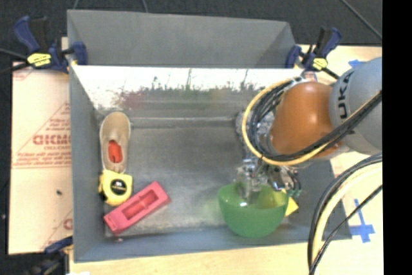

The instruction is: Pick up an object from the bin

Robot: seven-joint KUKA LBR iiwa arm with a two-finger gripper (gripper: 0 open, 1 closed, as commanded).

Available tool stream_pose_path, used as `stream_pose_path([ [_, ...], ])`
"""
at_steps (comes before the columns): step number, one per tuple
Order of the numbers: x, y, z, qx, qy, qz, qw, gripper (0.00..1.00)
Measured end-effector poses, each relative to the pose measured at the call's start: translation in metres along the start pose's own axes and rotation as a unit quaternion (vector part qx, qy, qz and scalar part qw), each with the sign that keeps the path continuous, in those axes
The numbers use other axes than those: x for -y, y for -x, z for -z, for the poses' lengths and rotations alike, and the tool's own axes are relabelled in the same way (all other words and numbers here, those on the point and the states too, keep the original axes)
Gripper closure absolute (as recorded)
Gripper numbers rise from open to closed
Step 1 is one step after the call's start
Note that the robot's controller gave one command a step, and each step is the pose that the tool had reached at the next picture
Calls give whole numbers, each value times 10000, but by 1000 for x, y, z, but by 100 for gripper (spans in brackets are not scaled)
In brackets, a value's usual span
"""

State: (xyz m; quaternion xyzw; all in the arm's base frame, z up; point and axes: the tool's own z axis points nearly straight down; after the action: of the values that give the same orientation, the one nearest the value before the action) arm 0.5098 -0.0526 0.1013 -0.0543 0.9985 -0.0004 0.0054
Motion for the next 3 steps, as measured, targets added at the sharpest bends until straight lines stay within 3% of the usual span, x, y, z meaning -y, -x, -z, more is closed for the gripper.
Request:
stream_pose_path([
  [1, -60, 51, 60, 71, -17, 81, 9999, 0],
  [3, -58, 48, 54, 62, -21, 157, 9999, 0],
])
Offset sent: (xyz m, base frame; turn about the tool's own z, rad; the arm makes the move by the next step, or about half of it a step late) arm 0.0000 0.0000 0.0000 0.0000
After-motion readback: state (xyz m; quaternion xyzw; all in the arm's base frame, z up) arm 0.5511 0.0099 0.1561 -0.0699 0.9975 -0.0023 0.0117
